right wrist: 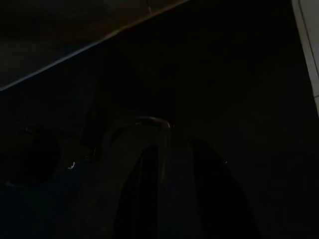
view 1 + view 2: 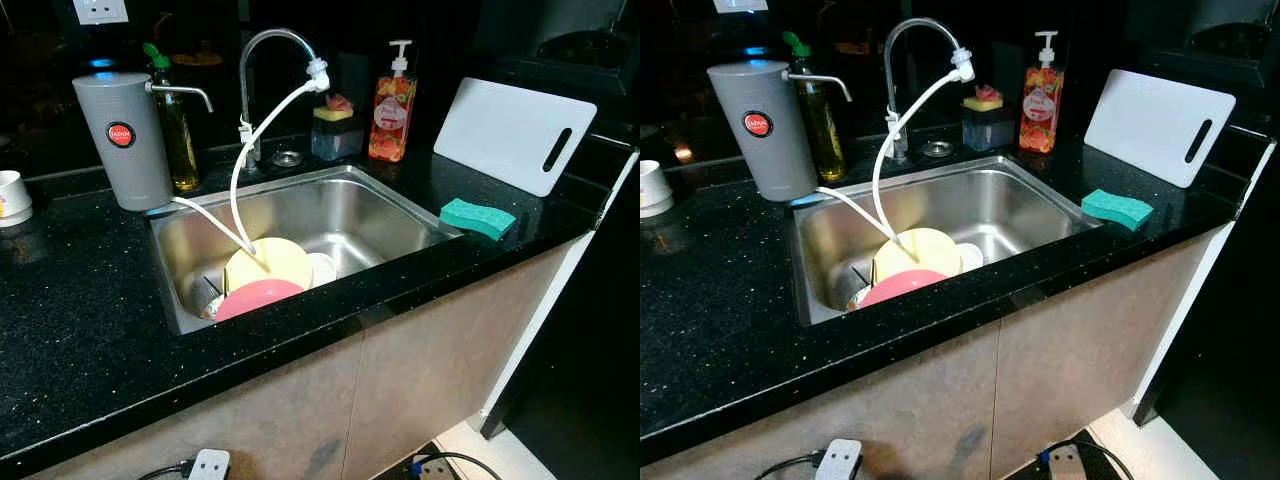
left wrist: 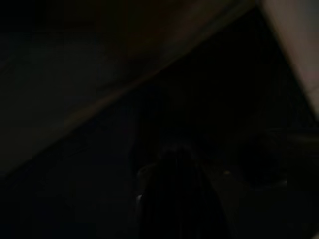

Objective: Kitchen organization

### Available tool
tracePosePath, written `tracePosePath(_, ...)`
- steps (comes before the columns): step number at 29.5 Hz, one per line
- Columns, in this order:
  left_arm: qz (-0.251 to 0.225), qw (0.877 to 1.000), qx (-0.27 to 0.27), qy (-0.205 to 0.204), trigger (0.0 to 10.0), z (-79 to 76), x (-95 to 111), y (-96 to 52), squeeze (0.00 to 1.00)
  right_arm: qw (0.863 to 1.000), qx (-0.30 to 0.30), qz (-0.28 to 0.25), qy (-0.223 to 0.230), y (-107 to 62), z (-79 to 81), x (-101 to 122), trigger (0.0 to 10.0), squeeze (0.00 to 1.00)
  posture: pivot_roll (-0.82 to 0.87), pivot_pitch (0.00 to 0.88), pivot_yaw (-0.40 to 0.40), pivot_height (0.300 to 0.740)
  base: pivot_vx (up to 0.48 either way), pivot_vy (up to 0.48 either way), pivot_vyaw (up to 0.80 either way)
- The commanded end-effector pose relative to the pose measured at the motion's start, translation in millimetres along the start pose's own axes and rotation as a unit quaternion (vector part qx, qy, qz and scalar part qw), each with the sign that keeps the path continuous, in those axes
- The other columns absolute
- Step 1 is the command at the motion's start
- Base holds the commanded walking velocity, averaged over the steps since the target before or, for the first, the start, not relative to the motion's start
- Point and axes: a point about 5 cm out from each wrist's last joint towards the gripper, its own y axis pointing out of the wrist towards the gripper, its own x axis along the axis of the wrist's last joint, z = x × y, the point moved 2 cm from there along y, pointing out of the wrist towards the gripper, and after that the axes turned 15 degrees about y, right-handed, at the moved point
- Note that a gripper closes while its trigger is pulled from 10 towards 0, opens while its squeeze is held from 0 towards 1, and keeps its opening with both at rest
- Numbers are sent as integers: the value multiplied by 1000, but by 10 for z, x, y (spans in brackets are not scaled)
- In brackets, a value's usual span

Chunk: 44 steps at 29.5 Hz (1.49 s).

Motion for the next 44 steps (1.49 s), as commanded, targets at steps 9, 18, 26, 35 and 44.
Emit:
tracePosePath(9, -5, 998, -43, 40, 10000, -131, 63, 33, 0, 1000, 23, -14, -11, 9, 101, 15, 10000, 0, -6, 32, -11, 740, 0, 0, 0)
tracePosePath(18, 66, 993, 43, 83, 10000, 69, -129, -16, 0, 1000, 14, -1, -14, 6, 58, -4, 10000, 0, -10, 18, -13, 740, 0, 0, 0)
tracePosePath(26, 69, 992, 44, 94, 10000, 68, -137, -17, 0, 1000, 7, 0, -24, 1, 16, -5, 10000, 0, -8, 11, -18, 740, 0, 0, 0)
tracePosePath(35, -8, 986, -19, 167, 10000, -203, 204, 88, 0, 999, 6, 3, -35, -2, -2, -17, 10000, 0, -9, 2, -22, 740, 0, 0, 0)
tracePosePath(44, -30, 975, -63, 211, 10000, -434, 320, 138, 0, 999, 5, 7, -48, -3, -11, -32, 10000, 0, -17, 5, -32, 740, 0, 0, 0)
